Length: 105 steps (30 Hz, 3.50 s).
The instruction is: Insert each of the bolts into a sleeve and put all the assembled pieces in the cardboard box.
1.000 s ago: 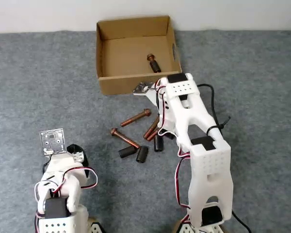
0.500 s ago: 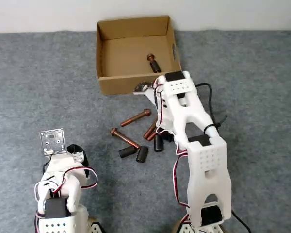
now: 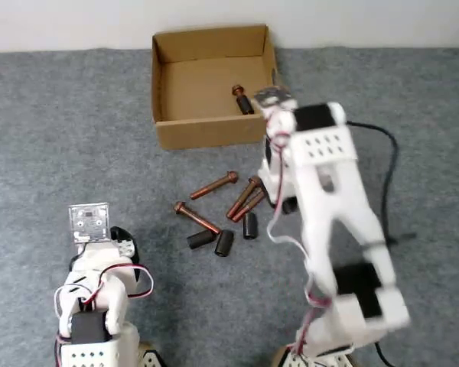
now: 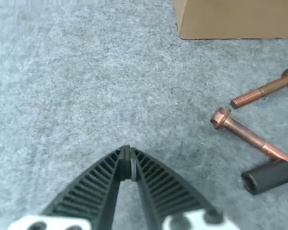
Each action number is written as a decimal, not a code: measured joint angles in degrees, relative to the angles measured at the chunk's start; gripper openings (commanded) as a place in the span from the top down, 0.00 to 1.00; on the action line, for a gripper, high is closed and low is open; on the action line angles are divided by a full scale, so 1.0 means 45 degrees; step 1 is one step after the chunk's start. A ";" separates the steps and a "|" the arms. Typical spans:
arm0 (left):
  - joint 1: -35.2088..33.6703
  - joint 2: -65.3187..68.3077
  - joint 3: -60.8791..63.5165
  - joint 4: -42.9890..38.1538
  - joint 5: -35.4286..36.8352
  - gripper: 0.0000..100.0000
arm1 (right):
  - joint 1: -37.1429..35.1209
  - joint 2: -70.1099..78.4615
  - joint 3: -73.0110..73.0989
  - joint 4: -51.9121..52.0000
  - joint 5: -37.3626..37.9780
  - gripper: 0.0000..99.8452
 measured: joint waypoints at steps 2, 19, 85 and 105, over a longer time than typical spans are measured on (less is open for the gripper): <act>0.0000 0.0000 0.0000 0.0000 -0.0059 0.99 | 0.0215 -0.1621 0.1250 0.0000 -0.1074 0.99; 0.0020 0.0801 -0.3399 0.1700 0.0039 0.99 | 0.3419 -1.2991 0.7560 -0.0098 -0.5372 0.99; 0.6154 3.8017 -3.6161 0.8694 -0.8557 0.99 | 0.7092 -2.2740 1.4281 -0.1934 -0.4454 0.99; 0.7795 3.2625 -3.1004 0.8615 -0.4669 1.00 | 0.7092 -2.2740 1.4437 -0.2012 -0.4454 0.99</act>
